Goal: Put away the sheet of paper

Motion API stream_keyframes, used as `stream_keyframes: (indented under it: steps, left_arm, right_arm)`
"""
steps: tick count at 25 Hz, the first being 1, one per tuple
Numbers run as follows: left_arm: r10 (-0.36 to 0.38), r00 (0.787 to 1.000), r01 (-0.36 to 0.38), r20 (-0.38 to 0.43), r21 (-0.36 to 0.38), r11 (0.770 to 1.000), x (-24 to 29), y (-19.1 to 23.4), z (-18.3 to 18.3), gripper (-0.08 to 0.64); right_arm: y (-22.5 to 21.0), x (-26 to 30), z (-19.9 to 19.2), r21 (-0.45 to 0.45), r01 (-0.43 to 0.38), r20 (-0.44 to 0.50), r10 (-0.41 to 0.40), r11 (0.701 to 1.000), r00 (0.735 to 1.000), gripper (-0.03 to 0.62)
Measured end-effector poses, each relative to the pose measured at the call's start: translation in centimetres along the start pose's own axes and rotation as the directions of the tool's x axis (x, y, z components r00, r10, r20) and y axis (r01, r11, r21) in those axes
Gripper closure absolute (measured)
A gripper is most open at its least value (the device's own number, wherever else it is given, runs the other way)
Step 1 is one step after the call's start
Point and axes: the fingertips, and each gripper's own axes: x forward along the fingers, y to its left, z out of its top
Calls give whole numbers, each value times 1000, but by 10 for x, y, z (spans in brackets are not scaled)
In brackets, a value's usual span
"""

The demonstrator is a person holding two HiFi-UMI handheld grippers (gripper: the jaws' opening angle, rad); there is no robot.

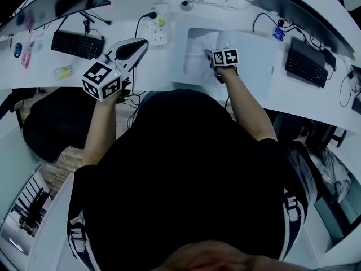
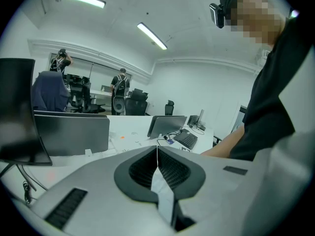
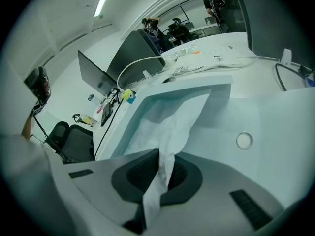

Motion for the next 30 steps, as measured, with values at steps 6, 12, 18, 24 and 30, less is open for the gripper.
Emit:
stream_keyframes:
  steps: [6,12,18,24,30]
  left_arm:
    - [3,1000,-3,-5,-12,1000,-6,5,-4,538]
    - [-2,1000,2,0,-11,1000,-5,7,-4,538]
    - [-7,1000,8,15,-37,999,-8,8,-2,538]
    - [-9,1000,9,13,-42,999,-6,5,-5,538]
    - [-10,1000,11,13,-40,999,-5,3,-5,538]
  right_arm:
    - [7,5,3,-4,-6,-8,6,1000,1000,577]
    - [6,9,3,0,-1,-12,1,1000,1000,577]
    - [6,10,4,-5,-1,-17,1,1000,1000,577]
    - [7,10,4,-16,-4,-17,4,1000,1000,577]
    - [11,10,2,-75,-21,-32,19,997,999,574]
